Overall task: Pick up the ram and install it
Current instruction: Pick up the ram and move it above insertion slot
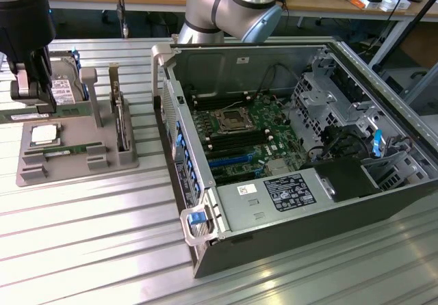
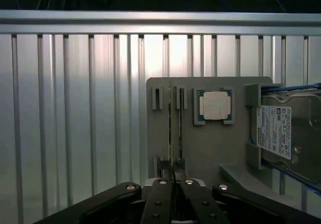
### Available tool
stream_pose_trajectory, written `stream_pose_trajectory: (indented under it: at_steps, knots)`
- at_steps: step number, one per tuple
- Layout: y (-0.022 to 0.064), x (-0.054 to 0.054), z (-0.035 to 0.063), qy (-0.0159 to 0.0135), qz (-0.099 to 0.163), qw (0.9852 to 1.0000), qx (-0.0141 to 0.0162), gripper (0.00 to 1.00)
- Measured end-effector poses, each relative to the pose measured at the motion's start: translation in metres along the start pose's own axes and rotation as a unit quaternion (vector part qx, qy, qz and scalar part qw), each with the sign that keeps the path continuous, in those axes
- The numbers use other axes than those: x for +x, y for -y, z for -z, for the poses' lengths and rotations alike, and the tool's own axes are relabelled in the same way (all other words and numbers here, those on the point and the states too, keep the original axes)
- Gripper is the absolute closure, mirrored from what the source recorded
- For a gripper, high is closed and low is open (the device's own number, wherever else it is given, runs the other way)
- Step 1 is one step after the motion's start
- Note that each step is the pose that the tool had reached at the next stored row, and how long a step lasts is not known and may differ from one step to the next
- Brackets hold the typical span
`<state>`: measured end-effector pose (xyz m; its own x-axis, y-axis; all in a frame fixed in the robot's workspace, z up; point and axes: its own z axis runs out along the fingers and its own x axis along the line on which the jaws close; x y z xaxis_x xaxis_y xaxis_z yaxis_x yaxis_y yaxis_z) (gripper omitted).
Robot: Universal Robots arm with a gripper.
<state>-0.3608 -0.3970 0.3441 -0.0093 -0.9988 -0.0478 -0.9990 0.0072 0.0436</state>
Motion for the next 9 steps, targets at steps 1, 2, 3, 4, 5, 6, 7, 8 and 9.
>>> stream_pose_trajectory:
  at_steps: [1, 2, 3, 4, 5, 6, 7, 8, 9]
  knots:
    - [0.0, 0.0, 0.0005, 0.0001, 0.0, 1.0, -0.0001, 0.88]
    - [-0.0001, -0.0001, 0.0011, 0.0004, 0.0, 1.0, 0.0, 0.88]
    - [-0.0001, -0.0001, 0.0015, 0.0005, 0.0, 1.0, 0.0, 0.88]
    - [-0.0001, -0.0001, 0.0021, 0.0008, 0.0, 1.0, 0.0, 0.88]
    - [-0.0001, -0.0001, 0.0027, 0.001, 0.0, 1.0, 0.0, 0.88]
    - [-0.0002, -0.0002, 0.0037, 0.0014, 0.0, 1.0, 0.0, 0.88]
    - [-0.0002, -0.0002, 0.0044, 0.0017, 0.0, 1.0, 0.0, 0.88]
    - [-0.0002, -0.0003, 0.0055, 0.0021, 0.0, 1.0, 0.0, 0.88]
    - [-0.0003, -0.0003, 0.0063, 0.0025, 0.0, 1.0, -0.0001, 0.88]
